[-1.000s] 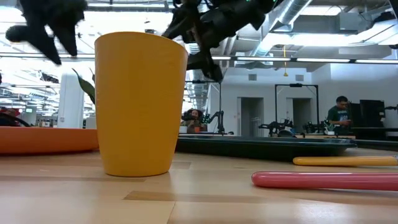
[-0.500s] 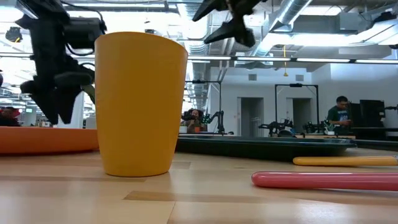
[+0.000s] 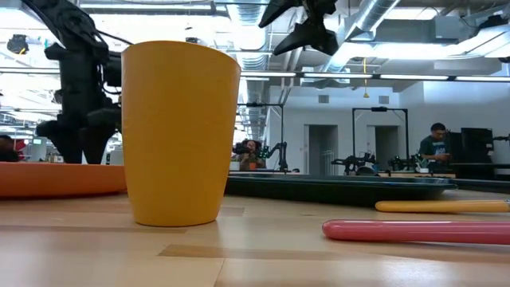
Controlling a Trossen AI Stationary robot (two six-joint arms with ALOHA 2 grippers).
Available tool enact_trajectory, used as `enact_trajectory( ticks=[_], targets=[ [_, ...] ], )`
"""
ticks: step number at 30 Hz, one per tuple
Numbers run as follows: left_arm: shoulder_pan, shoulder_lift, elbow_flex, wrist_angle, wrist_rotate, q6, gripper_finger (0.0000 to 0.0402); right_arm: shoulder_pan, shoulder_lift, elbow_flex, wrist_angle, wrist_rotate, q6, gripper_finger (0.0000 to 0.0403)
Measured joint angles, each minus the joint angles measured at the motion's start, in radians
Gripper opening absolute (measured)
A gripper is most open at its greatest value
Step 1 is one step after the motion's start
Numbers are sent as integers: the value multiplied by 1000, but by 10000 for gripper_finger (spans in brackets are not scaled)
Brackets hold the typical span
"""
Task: Pick and place plate/cup/fork/spoon on tray
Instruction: Put the orange plate on the black tray
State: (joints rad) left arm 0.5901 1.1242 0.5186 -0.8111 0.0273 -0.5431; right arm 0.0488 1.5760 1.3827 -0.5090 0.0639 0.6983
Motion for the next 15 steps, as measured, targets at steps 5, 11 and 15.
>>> enact_trajectory(
  ticks=[5,11,15],
  targets=[
    [18,99,0,26,28,19,217,13,3,-1,-10,0,0,260],
    [19,201,10,24,67,22,135,17,3,-1,-14,18,8,260],
    [19,201,17,2,89,18,61,22,3,-1,-14,23,8,260]
  ],
)
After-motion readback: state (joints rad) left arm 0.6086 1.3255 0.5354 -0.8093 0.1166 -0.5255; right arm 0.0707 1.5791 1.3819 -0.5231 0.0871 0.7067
